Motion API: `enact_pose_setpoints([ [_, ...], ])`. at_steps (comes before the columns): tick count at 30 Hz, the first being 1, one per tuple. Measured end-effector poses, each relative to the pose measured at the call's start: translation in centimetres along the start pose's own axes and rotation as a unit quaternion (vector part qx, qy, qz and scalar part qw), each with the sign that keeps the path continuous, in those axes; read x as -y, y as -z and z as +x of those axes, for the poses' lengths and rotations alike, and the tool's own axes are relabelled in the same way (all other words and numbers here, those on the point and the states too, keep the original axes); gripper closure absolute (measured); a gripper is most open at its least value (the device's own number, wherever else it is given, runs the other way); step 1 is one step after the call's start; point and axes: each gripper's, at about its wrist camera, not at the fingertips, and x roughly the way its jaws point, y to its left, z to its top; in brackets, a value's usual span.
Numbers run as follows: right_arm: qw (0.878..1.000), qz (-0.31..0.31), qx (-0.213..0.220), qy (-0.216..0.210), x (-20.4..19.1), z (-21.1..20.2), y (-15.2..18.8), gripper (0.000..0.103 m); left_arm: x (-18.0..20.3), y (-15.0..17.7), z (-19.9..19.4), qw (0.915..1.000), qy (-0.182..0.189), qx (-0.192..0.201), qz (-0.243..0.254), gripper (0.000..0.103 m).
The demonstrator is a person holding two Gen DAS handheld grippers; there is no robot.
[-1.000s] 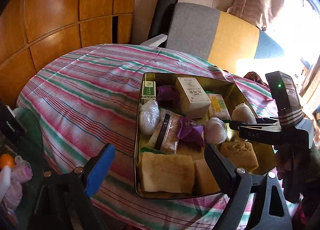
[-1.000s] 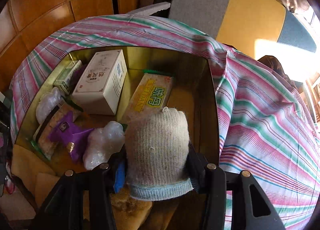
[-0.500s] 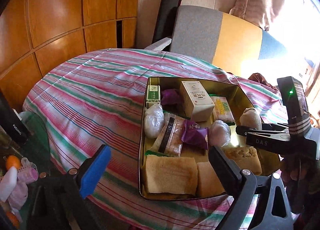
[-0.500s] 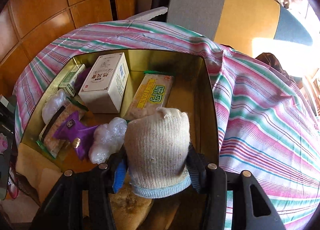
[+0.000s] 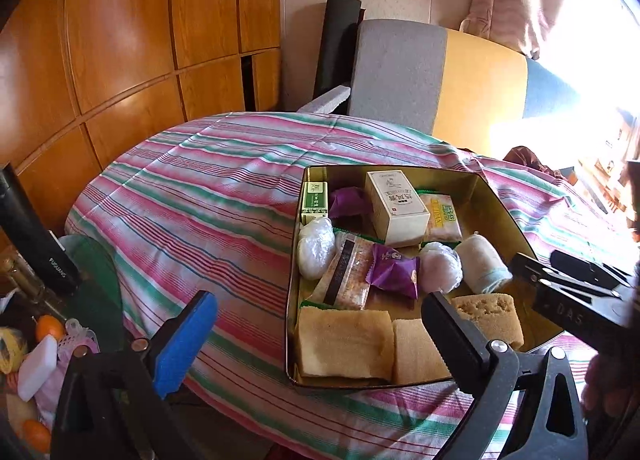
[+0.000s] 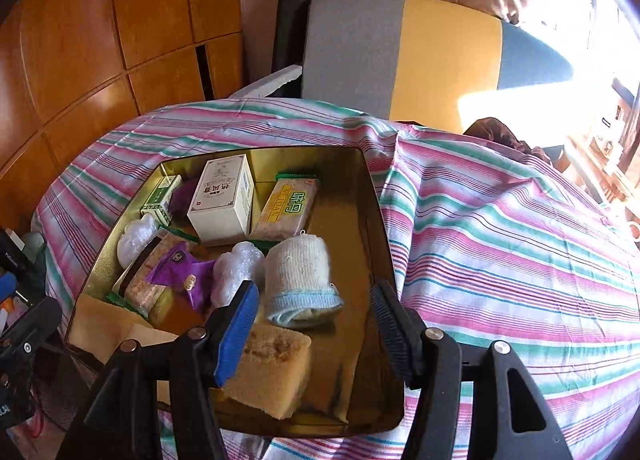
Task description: Organize objects
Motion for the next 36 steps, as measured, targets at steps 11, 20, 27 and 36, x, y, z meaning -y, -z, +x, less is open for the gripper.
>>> enact_pose_setpoints([
  [11,0.998,0.025,0.043,0.036,0.1,-3.7,2.5,0.043,0.1,0.2,-1.7,0.9996,-0.014,0.020,-0.017,0.000],
  [20,0.998,0.031,0.049,0.031,0.4,-4.7,3.4,0.043,0.1,0.8,-2.7,0.9992,-0.021,0.028,-0.016,0.000],
  [27,0.998,0.025,0.053,0.030,0.1,-5.1,3.3,0.043,0.3,0.8,-3.0,0.9993,-0.018,0.030,-0.015,0.000],
  [36,0.998,0.013,0.048,0.026,-0.5,-4.9,3.4,0.043,0.3,0.8,-3.0,0.9990,-0.024,0.033,-0.015,0.000],
])
